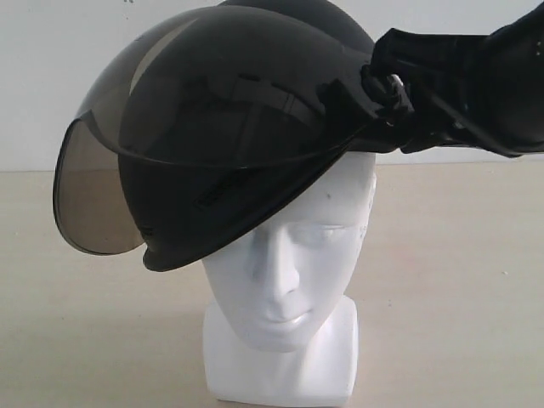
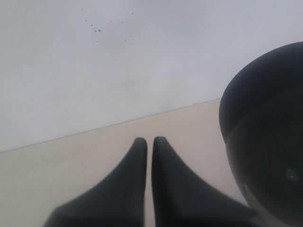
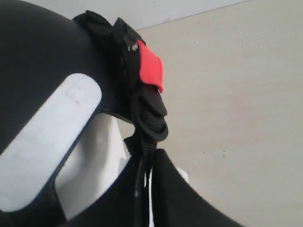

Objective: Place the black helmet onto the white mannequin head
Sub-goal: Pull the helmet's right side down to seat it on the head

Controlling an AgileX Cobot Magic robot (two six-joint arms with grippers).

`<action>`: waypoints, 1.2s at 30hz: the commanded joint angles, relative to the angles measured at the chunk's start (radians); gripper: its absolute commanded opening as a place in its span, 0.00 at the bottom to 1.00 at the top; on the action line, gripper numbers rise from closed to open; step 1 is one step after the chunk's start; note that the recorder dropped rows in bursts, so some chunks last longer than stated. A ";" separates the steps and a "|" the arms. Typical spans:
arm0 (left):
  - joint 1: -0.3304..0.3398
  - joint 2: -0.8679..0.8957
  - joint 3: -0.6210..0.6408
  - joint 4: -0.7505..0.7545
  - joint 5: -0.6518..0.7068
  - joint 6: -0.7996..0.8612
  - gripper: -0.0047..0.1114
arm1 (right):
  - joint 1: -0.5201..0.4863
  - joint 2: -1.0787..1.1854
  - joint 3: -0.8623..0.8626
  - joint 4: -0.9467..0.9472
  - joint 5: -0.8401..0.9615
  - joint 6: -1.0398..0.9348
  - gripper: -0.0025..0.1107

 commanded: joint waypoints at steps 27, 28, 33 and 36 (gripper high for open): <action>0.002 0.005 0.004 -0.142 -0.074 0.008 0.08 | -0.002 -0.029 0.111 -0.206 0.124 0.155 0.02; 0.002 0.008 0.004 -0.165 -0.091 0.018 0.08 | -0.002 -0.040 0.111 -0.208 0.101 0.166 0.02; 0.002 0.046 0.004 -0.267 -0.129 0.108 0.08 | -0.002 -0.086 0.136 -0.265 0.047 0.254 0.02; 0.002 0.069 0.004 -0.267 -0.138 0.113 0.08 | -0.002 -0.119 0.192 -0.291 -0.002 0.316 0.02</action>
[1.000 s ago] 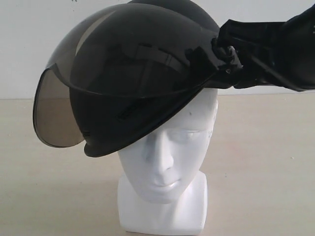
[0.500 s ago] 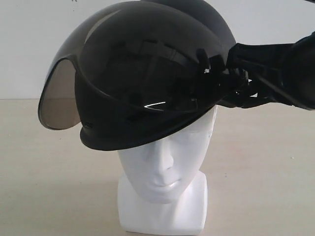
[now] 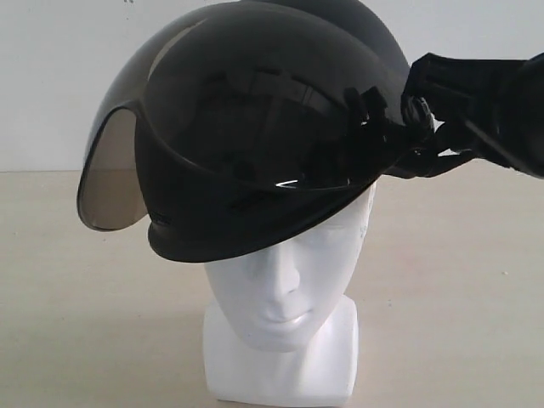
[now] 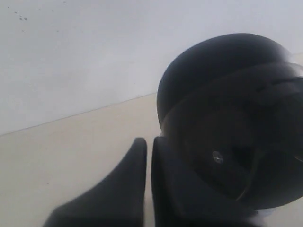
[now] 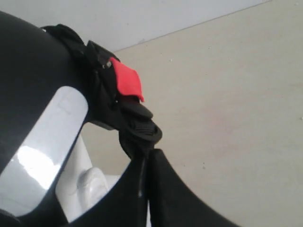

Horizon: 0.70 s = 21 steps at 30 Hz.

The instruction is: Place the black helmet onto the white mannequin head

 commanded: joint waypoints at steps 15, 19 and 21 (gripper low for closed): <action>0.002 0.112 0.004 -0.105 -0.129 0.090 0.08 | -0.011 -0.121 0.297 -0.360 -0.136 0.491 0.02; 0.002 0.130 0.004 -0.107 -0.159 0.090 0.08 | -0.011 -0.126 0.317 -0.412 -0.157 0.547 0.02; 0.002 0.135 0.004 -0.124 -0.181 0.090 0.08 | -0.011 -0.126 0.317 -0.427 -0.154 0.549 0.02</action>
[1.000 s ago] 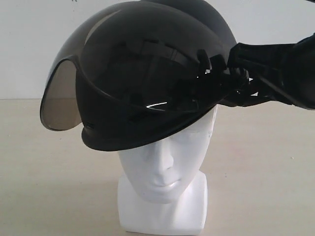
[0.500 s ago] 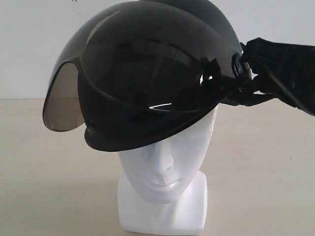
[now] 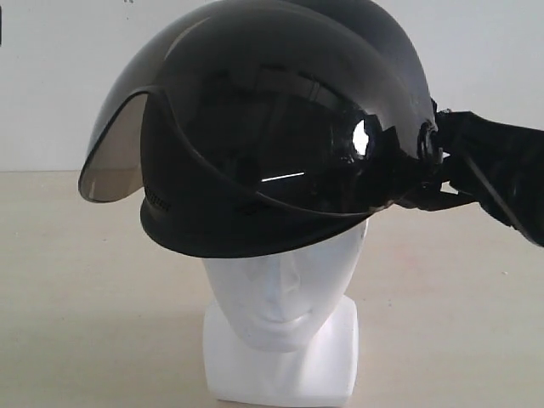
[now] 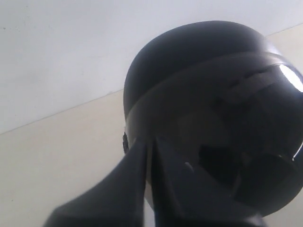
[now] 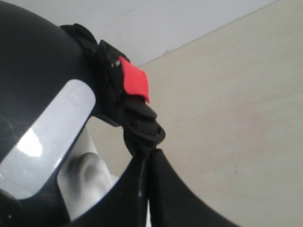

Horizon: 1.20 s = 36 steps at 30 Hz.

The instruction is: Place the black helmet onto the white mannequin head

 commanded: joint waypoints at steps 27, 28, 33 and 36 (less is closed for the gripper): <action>0.002 0.086 0.004 -0.118 -0.138 0.086 0.08 | -0.011 -0.012 0.066 -0.135 0.179 0.095 0.02; 0.002 0.090 0.004 -0.118 -0.141 0.086 0.08 | -0.011 -0.012 0.066 -0.135 0.179 0.095 0.02; 0.002 0.105 0.004 -0.130 -0.151 0.086 0.08 | -0.011 -0.012 0.066 -0.136 0.182 0.093 0.02; 0.002 0.107 0.004 -0.139 -0.151 0.097 0.08 | -0.011 -0.012 0.066 -0.132 0.189 0.085 0.02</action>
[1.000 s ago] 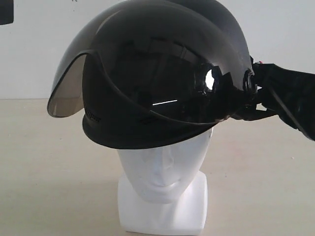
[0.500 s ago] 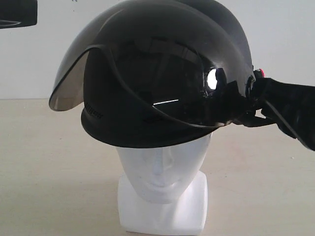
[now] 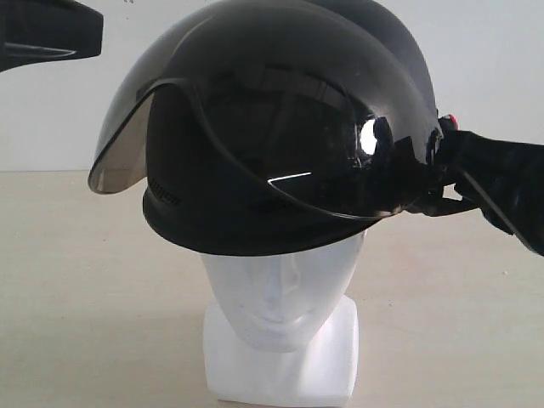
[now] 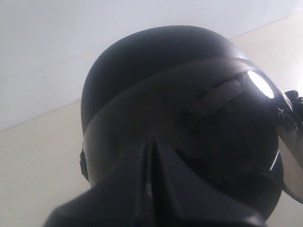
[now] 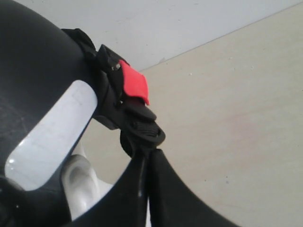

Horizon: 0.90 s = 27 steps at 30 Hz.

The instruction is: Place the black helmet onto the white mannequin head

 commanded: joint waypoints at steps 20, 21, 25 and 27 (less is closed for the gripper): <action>0.002 0.007 0.004 -0.075 -0.059 0.066 0.08 | -0.013 -0.010 0.086 -0.132 0.195 0.133 0.02; 0.002 0.007 0.004 -0.075 -0.059 0.070 0.08 | -0.013 -0.010 0.086 -0.132 0.202 0.133 0.02; 0.002 0.007 0.004 -0.075 -0.059 0.070 0.08 | -0.013 -0.010 0.086 -0.172 0.202 0.133 0.02; 0.002 0.007 0.004 -0.075 -0.059 0.070 0.08 | -0.013 -0.010 0.080 -0.193 0.187 0.133 0.05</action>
